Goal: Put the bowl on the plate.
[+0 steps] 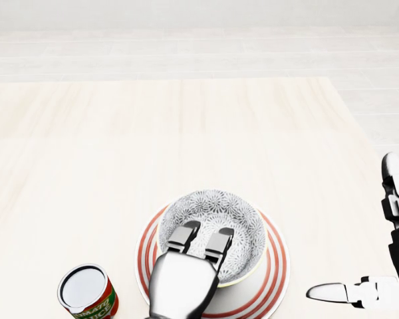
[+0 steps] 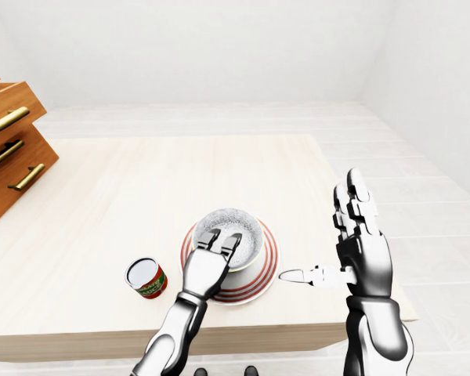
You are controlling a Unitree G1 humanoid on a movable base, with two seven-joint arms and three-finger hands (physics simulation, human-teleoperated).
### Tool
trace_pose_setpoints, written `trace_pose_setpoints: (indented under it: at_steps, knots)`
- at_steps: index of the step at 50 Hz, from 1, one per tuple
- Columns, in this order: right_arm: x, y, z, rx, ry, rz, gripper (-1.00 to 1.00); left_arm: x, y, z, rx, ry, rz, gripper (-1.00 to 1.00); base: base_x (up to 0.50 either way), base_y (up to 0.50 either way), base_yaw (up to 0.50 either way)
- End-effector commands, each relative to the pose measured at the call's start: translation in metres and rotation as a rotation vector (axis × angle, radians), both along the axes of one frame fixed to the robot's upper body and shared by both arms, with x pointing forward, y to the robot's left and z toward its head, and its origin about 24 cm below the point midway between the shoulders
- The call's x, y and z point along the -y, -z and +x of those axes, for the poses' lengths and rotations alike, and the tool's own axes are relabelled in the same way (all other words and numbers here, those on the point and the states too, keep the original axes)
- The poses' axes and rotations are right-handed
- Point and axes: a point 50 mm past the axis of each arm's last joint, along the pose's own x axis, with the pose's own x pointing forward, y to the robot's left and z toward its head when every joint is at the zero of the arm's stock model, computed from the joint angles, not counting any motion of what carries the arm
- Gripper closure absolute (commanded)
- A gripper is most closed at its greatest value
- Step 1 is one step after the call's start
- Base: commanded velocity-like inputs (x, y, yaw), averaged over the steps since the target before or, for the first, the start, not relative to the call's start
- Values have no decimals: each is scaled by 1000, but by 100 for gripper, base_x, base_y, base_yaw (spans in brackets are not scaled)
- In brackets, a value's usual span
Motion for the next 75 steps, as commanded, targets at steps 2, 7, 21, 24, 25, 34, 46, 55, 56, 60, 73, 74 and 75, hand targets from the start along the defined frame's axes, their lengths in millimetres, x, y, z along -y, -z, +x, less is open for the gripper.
trace_pose_setpoints:
  at_steps: [2, 7, 21, 24, 25, 34, 46, 55, 56, 60, 73, 74, 75]
  knots:
    - [0, 1, 1, -6, 0, 1, -100, -1, 4, -1, -22, -2, 4, -59, 0, 0, 0]
    - [0, 1, 1, -7, 0, 2, -100, -2, 2, -2, -18, -2, 3, -63, 0, 0, 0]
    - [0, 4, 5, -17, 0, 6, -100, -8, -8, -5, -4, -11, -11, -75, 0, 0, 0]
    - [0, 5, 6, -19, 1, 8, -100, -9, -10, -5, 3, -14, -11, -75, 0, 0, 0]
    - [0, 4, 6, -17, 1, 8, -100, -10, -13, -6, 6, -14, -14, -76, 0, 0, 0]
    - [0, 3, 6, -10, 3, 8, -100, -14, -23, -13, 31, -14, -20, -87, 0, 0, 0]
    - [-1, -4, 2, 17, 5, -4, -100, -19, -36, -17, 57, -15, -26, -98, 0, 0, 0]
    - [-1, -1, 3, 5, 8, -3, -100, -20, -47, -29, 77, 0, -33, -100, 0, 0, 0]
    - [-1, 3, 4, -12, 8, 2, -100, -21, -48, -30, 79, 2, -36, -100, 0, 0, 0]
    - [-1, 2, 2, -8, 7, 3, -100, -21, -47, -31, 76, 5, -34, -100, 0, 0, 0]
    - [-2, -2, -1, 8, 5, -1, -100, -30, -70, -32, 114, -10, -45, -100, 0, 0, 0]
    - [-1, -3, -2, 11, 7, -1, -100, -32, -72, -32, 115, -14, -47, -100, 0, 0, 0]
    - [-1, -2, -2, 10, 8, -1, -100, -33, -73, -32, 116, -17, -46, -100, 0, 0, 0]
